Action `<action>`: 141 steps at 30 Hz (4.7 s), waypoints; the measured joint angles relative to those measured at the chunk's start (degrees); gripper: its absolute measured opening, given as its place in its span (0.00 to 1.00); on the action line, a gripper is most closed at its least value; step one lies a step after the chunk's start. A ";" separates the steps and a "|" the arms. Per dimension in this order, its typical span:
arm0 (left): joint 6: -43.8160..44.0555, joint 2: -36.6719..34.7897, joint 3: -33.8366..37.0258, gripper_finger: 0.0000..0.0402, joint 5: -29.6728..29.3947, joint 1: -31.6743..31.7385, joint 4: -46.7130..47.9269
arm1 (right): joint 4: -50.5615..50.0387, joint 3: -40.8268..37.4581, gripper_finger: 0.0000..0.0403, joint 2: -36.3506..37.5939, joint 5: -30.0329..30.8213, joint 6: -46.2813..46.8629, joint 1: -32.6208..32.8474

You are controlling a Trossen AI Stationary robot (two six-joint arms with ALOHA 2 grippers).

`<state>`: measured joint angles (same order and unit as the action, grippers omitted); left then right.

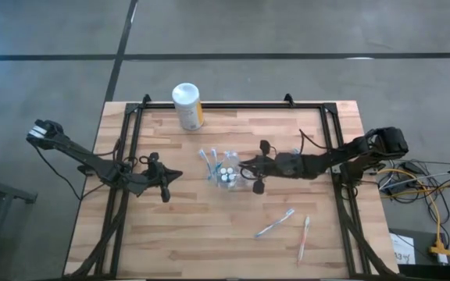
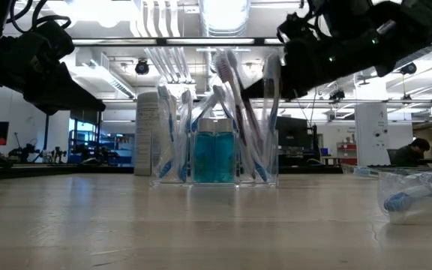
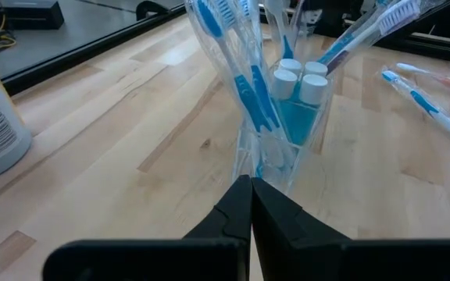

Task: Pick & Place toothbrushing station
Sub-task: Put the purple toothbrush into the transparent organizer, then put the blue toothbrush into the transparent organizer

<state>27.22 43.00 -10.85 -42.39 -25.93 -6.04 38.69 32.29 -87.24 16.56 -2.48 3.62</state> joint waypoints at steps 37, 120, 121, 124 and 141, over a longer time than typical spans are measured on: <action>1.36 0.00 -0.02 0.02 0.07 0.02 -0.59 | -24.08 -1.66 0.37 28.73 1.84 5.42 -0.16; -4.38 -0.02 1.49 0.02 6.37 -0.09 -11.64 | -79.51 14.39 0.02 17.85 -8.34 10.23 -27.82; -5.01 -0.02 0.96 0.02 6.51 -0.11 -12.16 | -78.08 14.74 0.02 19.96 -9.50 9.77 -26.89; -8.03 0.00 -1.04 0.02 6.52 -0.10 -13.97 | -70.00 15.18 0.02 25.94 -15.11 8.53 -23.31; -23.87 9.30 -20.48 0.16 5.52 -0.06 -15.12 | -34.32 14.34 0.02 24.39 -20.13 0.76 -0.55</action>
<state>3.35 52.31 -31.33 -36.87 -26.00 -21.17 4.37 46.63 -62.86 -3.57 -1.72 3.07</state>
